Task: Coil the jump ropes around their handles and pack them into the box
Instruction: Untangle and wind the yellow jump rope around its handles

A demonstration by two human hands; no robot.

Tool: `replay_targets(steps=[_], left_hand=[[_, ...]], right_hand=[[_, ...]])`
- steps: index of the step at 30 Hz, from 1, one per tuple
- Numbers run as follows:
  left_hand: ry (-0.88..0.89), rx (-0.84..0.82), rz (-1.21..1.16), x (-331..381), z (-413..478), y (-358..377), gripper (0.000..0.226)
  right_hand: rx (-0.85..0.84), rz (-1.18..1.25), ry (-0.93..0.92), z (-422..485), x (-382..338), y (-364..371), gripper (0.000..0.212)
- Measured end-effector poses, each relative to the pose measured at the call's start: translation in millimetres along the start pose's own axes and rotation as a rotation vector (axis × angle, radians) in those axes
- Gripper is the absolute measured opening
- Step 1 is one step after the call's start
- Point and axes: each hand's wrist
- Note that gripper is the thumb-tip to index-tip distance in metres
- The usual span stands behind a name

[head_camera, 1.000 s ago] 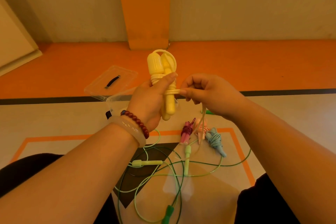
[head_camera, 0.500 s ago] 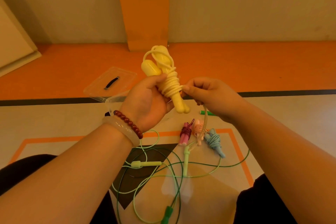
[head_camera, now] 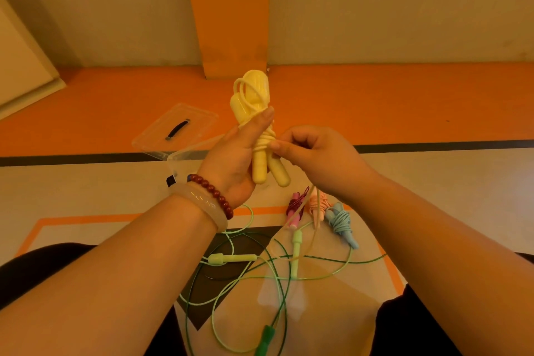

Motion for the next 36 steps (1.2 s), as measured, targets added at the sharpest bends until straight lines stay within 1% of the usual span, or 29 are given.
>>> replay_targets(steps=[2,5,8,11,14,16,20,23,25,27,30,32,34,36], left_hand=[[0.010,0.012,-0.010,-1.1,-1.0,1.1,0.044],[0.038,0.015,-0.016,-3.4,-1.9,2.1,0.040],[0.061,0.039,0.054,-8.0,-1.1,1.8,0.031],[0.083,0.135,0.109,-12.4,0.2,3.3,0.044],[0.082,0.211,0.195,-9.8,2.2,3.7,0.050],[0.060,0.198,0.290,-6.6,3.3,3.1,0.051],[0.067,0.136,0.308,-2.7,0.6,2.8,0.034],[0.083,0.134,0.301,-4.0,-1.1,3.5,0.017],[0.075,0.117,0.249,-2.3,-2.6,3.8,0.010],[0.066,0.084,0.159,1.5,-3.1,3.9,0.014],[0.056,0.051,0.068,6.5,-4.7,4.3,0.014],[0.037,-0.002,0.030,7.9,-6.1,5.6,0.021],[0.039,-0.039,-0.008,8.4,-6.7,5.5,0.033],[0.032,-0.035,-0.024,8.3,-5.8,3.7,0.035]], right_hand=[[0.032,-0.025,-0.013,0.3,-1.1,-0.8,0.025],[0.053,-0.053,-0.004,1.0,-0.6,-0.5,0.023],[0.107,-0.114,0.026,2.7,4.6,1.6,0.028],[0.131,-0.182,0.014,4.3,8.3,2.6,0.037],[0.083,-0.157,0.016,6.3,8.3,1.3,0.040],[0.024,-0.143,0.045,6.6,6.1,-2.1,0.037],[-0.098,-0.163,0.052,3.6,-0.8,-11.7,0.023],[-0.169,-0.201,0.077,3.8,-3.5,-15.2,0.025],[-0.211,-0.173,0.115,4.4,-4.0,-18.7,0.027],[-0.224,-0.120,0.136,5.3,-3.0,-25.1,0.028],[-0.239,-0.054,0.140,5.1,-0.3,-31.6,0.029],[-0.243,-0.030,0.150,5.2,1.2,-30.8,0.031],[-0.220,-0.035,0.124,5.8,2.6,-29.8,0.036],[-0.170,-0.039,0.087,7.0,4.1,-30.8,0.043]])
Point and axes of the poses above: each hand's wrist, its own z-axis towards the middle knuckle, its own y-axis out of the palm, x = y × z, and after that the axes turned 6 degrees about z, right-handed
